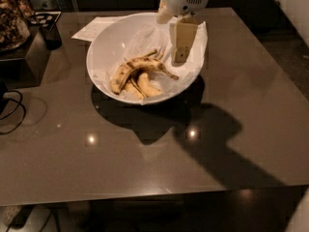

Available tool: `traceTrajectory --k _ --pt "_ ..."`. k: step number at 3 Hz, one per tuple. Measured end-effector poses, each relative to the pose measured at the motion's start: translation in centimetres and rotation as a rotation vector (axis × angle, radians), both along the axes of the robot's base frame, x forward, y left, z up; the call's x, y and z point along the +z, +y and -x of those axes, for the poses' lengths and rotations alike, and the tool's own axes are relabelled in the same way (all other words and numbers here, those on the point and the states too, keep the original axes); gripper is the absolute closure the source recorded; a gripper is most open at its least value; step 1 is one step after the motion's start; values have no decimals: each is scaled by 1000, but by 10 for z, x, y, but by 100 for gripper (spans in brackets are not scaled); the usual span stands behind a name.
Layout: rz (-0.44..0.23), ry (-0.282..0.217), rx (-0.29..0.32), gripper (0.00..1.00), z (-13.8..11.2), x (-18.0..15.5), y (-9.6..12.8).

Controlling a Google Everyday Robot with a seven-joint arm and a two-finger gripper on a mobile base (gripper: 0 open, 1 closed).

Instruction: Pick banana from white bowl

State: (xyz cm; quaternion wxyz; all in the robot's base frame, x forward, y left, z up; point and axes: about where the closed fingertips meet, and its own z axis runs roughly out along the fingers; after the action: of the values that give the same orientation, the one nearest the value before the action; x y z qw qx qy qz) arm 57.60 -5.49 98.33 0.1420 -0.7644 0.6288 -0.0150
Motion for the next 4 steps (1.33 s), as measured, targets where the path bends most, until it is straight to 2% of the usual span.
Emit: traceTrajectory --k 2,3,4 --pt "30 11 76 21 -23 -13 32" --pt "48 22 103 20 -33 -24 43" --pt "65 35 117 25 -42 -37 47"
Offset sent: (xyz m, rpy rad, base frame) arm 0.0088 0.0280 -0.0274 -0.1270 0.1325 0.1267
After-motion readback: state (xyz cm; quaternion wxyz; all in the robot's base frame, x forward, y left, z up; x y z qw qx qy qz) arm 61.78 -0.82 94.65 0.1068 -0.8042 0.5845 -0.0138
